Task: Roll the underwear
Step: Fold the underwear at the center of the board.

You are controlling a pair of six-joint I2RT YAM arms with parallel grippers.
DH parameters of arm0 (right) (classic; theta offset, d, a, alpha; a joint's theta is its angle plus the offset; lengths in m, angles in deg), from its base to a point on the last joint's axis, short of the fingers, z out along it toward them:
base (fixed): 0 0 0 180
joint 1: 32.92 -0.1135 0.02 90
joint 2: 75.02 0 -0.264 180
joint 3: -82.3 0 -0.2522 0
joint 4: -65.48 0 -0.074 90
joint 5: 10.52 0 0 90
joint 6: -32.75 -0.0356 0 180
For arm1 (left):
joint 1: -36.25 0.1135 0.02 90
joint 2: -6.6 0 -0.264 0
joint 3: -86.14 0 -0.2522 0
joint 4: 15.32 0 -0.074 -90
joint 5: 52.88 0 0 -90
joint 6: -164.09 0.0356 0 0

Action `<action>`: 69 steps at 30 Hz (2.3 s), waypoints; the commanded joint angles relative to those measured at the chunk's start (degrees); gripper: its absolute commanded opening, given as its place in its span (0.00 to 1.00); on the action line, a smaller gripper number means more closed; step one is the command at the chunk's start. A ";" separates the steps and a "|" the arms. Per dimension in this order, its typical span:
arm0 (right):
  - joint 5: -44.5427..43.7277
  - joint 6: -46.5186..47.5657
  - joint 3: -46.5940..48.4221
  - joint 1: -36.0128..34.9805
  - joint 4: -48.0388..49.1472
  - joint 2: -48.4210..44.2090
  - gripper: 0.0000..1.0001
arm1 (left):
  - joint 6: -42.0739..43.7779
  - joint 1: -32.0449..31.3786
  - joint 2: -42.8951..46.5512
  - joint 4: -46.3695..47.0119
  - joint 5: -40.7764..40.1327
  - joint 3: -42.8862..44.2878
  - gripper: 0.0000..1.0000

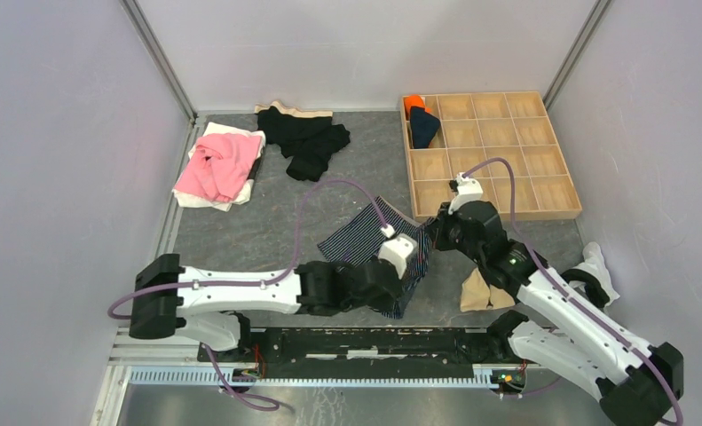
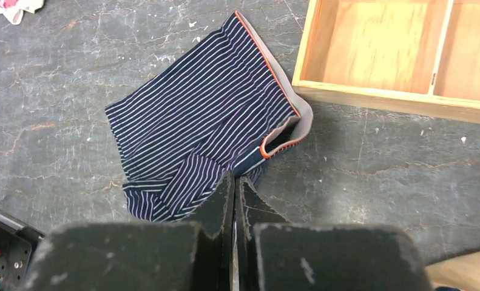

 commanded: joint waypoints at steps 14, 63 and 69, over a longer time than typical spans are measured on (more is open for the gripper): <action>-1.54 -3.53 6.43 0.10 16.57 19.11 0.00 | 11.87 19.63 6.92 -6.93 0.80 -4.28 0.02; 7.36 -0.11 22.60 3.97 24.55 52.72 0.00 | 18.96 31.98 -5.04 -10.24 -9.24 -1.37 0.02; 9.85 0.05 23.21 4.07 25.25 55.09 0.00 | 18.31 31.98 -6.48 -9.65 -12.42 -0.80 0.03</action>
